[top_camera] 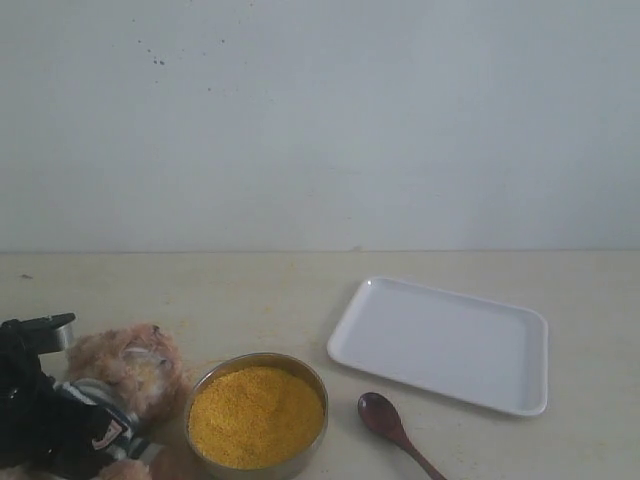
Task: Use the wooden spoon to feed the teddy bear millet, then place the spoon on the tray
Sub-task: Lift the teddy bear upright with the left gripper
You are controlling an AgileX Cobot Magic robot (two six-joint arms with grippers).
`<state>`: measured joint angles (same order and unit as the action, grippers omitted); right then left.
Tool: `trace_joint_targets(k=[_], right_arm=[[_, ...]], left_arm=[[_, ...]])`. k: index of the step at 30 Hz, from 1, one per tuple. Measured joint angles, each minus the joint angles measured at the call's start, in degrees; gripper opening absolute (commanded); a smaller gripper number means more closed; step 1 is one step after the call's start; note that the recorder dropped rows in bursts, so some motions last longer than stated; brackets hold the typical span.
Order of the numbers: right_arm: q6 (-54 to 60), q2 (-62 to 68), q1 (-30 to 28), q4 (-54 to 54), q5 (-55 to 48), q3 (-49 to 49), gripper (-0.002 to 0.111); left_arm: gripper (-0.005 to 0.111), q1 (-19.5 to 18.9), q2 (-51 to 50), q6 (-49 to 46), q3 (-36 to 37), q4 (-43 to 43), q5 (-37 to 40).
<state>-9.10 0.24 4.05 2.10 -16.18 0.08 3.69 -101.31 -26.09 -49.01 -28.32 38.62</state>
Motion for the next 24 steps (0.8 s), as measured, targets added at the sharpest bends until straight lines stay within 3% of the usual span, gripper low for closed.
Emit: trace_joint_targets(k=[5, 12, 19, 24], right_arm=[[0.0, 0.0, 0.0, 0.0, 0.0, 0.0, 0.0], [0.0, 0.0, 0.0, 0.0, 0.0, 0.0, 0.0], [0.0, 0.0, 0.0, 0.0, 0.0, 0.0, 0.0], [0.0, 0.0, 0.0, 0.0, 0.0, 0.0, 0.0]], left_arm=[[0.004, 0.0, 0.39, 1.1, 0.0, -0.12, 3.91], [0.004, -0.46, 9.26, 3.29, 0.12, -0.34, 2.62], [0.004, -3.69, 13.56, 3.15, 0.12, -0.48, 0.95], [0.004, -4.64, 13.56, 1.3, 0.12, -7.44, 0.03]])
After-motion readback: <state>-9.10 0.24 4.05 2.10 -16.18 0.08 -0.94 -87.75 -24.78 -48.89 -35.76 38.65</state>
